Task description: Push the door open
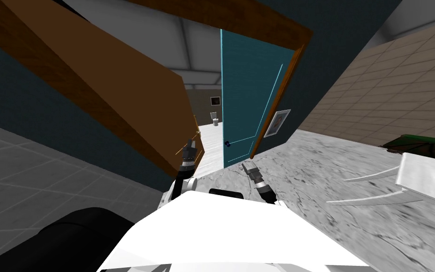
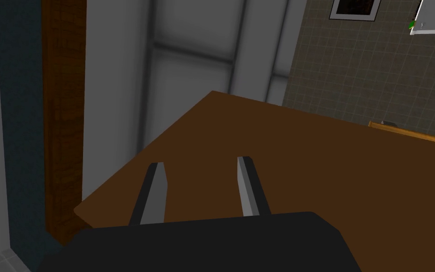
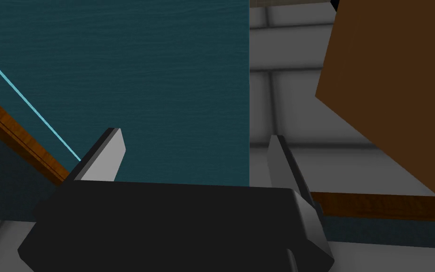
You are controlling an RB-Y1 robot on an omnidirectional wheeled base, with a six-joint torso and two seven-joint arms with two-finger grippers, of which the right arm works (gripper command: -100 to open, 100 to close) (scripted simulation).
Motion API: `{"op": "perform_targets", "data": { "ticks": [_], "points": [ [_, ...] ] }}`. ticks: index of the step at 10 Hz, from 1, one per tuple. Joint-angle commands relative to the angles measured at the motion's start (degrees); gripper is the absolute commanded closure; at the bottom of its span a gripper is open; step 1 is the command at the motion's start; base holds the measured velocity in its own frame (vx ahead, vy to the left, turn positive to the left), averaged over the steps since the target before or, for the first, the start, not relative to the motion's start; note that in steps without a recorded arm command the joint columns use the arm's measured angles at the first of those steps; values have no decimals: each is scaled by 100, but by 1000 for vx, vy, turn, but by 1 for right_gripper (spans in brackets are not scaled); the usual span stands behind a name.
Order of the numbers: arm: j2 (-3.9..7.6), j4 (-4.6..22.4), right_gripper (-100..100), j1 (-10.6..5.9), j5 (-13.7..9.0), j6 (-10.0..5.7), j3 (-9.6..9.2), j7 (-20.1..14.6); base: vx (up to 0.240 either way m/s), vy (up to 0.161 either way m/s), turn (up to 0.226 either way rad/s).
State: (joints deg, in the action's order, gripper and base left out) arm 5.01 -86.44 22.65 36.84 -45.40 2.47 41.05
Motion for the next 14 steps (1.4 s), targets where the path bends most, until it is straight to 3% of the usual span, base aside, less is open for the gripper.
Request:
{"op": "perform_targets", "data": {
  "ticks": [1, 8, 9, 14],
  "points": [
    [-19, 170, -100, -34, 111, -79, 0, 120, 161, -6, -44],
    [-183, 955, -100, -170, 595, -444, -6, 658, 128, 0, -47],
    [-183, 955, -100, -170, 595, -444, -6, 658, 101, 0, -21],
    [-353, 1486, -100, -261, 923, -691, -11, 1023, 125, 12, -42]
  ]
}}
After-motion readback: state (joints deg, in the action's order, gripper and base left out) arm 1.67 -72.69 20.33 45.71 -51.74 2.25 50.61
